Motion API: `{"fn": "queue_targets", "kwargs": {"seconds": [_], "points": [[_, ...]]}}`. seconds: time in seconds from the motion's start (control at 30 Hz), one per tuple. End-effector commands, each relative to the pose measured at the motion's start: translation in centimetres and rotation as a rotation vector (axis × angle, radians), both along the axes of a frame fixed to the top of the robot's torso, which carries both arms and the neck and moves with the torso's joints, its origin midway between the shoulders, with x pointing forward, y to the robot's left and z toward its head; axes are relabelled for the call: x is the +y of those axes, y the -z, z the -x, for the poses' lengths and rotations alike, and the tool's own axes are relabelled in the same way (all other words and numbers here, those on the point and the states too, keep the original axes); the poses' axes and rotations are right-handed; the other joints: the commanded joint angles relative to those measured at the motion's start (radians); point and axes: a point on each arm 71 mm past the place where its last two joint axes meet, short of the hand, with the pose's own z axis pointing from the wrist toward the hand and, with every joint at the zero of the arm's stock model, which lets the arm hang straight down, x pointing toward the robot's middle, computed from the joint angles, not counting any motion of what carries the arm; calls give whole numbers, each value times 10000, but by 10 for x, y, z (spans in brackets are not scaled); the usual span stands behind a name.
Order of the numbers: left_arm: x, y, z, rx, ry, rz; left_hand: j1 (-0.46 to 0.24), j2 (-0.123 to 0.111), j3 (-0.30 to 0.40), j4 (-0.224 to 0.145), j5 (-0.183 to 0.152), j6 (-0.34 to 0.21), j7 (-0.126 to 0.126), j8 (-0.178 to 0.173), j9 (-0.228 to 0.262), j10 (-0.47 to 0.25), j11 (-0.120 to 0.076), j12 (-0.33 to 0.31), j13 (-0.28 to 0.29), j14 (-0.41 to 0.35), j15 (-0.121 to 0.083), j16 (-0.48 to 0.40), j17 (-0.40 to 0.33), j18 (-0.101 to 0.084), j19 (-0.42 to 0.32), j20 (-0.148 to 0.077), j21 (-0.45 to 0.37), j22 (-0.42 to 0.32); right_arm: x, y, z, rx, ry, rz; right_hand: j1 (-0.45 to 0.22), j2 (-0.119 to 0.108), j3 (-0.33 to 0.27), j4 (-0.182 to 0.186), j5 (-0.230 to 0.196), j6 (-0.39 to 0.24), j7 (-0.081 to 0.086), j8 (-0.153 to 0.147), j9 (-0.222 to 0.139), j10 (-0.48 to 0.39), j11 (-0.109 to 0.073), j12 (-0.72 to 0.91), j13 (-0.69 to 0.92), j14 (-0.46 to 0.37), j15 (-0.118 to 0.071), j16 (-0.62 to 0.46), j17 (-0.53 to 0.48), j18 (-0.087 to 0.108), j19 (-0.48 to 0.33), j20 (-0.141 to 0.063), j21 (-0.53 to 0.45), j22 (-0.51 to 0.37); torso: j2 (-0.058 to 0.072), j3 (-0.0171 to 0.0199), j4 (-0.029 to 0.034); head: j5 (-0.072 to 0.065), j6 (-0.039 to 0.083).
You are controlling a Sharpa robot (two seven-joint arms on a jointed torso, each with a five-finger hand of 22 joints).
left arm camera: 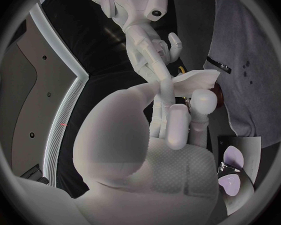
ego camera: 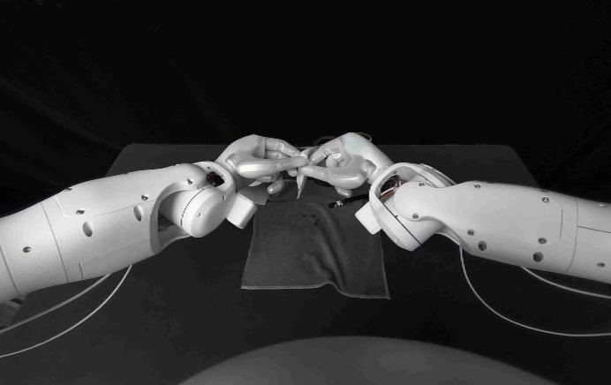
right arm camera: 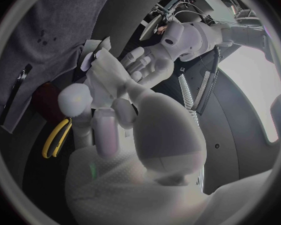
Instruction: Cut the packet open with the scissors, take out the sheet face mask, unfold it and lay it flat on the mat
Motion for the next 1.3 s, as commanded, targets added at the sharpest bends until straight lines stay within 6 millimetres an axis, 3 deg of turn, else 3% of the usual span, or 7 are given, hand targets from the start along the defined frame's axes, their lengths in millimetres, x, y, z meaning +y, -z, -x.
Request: {"fn": "queue_targets", "kwargs": {"seconds": [0.03, 0.17, 0.43, 0.87, 0.97, 1.13, 1.3], "points": [[-2, -1, 0, -10, 37, 65, -98, -6, 29, 1, 44, 46, 3, 66, 1114, 60, -21, 33, 9, 54, -12, 57, -6, -84, 44, -17, 28, 1, -1, -1, -1, 0, 311, -301, 227, 173, 226, -107, 5, -25, -74, 98, 69, 177, -32, 141, 103, 663, -76, 94, 1089, 135, 106, -26, 113, 74, 1, 2, -3, -6, 2], [-2, -1, 0, -24, -17, 45, -99, -10, 29, -1, 44, 46, 2, 66, 1114, 58, -23, 35, 10, 41, -14, 51, -32, -81, 33, -18, 17, -11, -2, -1, -1, 103, 348, -525, 397, 220, 827, -396, -5, -50, -45, 291, 213, 451, -19, 555, 460, 720, -69, 257, 1259, 74, 217, -53, 466, 241, -3, 0, -2, -11, 8], [0, -1, -2, -87, -226, -22, -110, -34, 24, -1, 43, 43, -3, 62, 1111, 41, -25, 36, 14, -6, -19, 27, -126, -70, -1, -22, -19, -55, -3, -1, 1, 145, 272, -776, -30, 6, 1802, -747, -11, -31, -63, 628, 454, 753, -38, 1000, 878, 809, -69, 575, 1589, -16, 362, -53, 1046, 551, -2, -4, -4, -12, -5], [2, 0, -3, -72, -335, -77, -175, -71, 9, 37, 42, -42, 21, -6, 1075, -198, 8, -22, 18, -186, -8, -79, -461, -34, -126, -41, -166, -216, -7, 0, 2, 232, 165, -725, -226, -39, 2133, -889, -11, -16, -88, 750, 536, 853, -61, 1159, 1030, 842, -87, 716, 1736, -52, 416, -55, 1292, 681, 0, 2, 0, -11, -11], [0, 1, -1, 80, -122, -31, -588, -271, -324, 296, 41, -298, 236, -226, 968, -550, 184, -17, 71, -281, 129, -131, -610, -12, -277, 4, -344, -396, -7, 0, 2, 227, 150, -725, -275, -33, 2192, -903, -11, -12, -90, 770, 549, 873, -63, 1189, 1058, 849, -89, 743, 1765, -61, 430, -55, 1351, 710, 6, -4, -5, -40, -2], [-2, 2, 1, 338, 257, 12, -1308, -886, -1174, 739, 44, -803, 605, -604, 795, -1011, 506, 117, 180, -418, 403, -158, -757, 17, -516, 186, -619, -662, -8, 1, 1, 235, 198, -708, -315, -35, 2242, -921, -11, -11, -93, 787, 560, 896, -66, 1232, 1095, 857, -92, 777, 1800, -71, 445, -55, 1414, 740, 1, -7, -3, -45, -11], [-4, 3, 2, 488, 441, -2, -1378, -938, -1659, 991, 43, -880, 659, -624, 780, -1238, 577, 363, 295, -491, 497, -128, -771, 53, -574, 326, -698, -716, -9, 1, 0, 253, 225, -716, -337, -36, 2272, -934, -11, -11, -95, 797, 567, 905, -68, 1245, 1108, 862, -93, 795, 1818, -76, 454, -56, 1448, 756, 0, -2, 6, -37, -9]]}}
